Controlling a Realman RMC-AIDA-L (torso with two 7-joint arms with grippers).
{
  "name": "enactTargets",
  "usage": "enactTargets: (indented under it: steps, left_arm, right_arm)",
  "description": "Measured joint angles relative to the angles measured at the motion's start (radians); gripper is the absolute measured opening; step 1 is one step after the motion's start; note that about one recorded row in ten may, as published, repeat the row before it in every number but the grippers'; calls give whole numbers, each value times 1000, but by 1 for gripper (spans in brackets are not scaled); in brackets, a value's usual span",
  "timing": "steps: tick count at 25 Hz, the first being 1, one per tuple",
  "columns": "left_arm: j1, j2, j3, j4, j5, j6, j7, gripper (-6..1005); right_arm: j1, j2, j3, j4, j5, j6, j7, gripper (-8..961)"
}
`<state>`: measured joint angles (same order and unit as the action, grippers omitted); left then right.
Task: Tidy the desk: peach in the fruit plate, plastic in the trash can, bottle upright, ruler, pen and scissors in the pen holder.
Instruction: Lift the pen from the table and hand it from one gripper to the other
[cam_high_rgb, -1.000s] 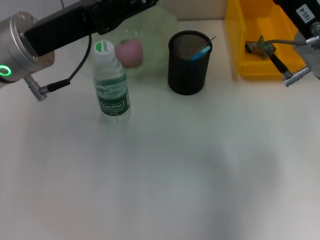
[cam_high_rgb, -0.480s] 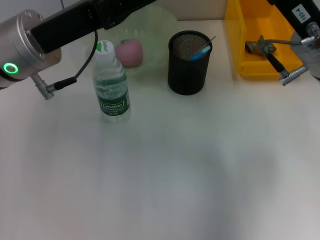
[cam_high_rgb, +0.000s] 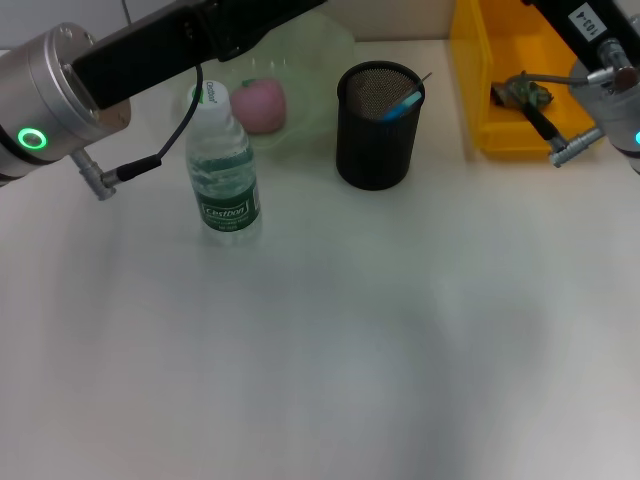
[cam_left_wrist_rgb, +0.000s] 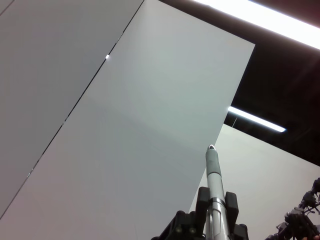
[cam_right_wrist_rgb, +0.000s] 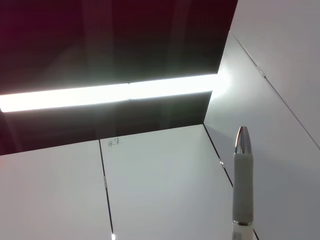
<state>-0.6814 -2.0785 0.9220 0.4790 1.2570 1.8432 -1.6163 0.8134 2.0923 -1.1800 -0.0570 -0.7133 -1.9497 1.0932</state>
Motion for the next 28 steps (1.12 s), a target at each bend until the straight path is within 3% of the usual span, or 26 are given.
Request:
enactTargets:
  steps: [11, 16, 28]
  left_arm:
    - [0, -1, 2, 1, -1, 0, 19, 475]
    - [0, -1, 1, 1, -6, 0, 21, 271]
    - [2, -1, 1, 1, -12, 2, 37, 268]
  right_arm:
    - [4, 0, -1, 3, 0, 3, -9, 147]
    - [4, 0, -1, 7, -4, 4, -9, 147]
    - [4, 0, 2, 22, -4, 3, -9, 137]
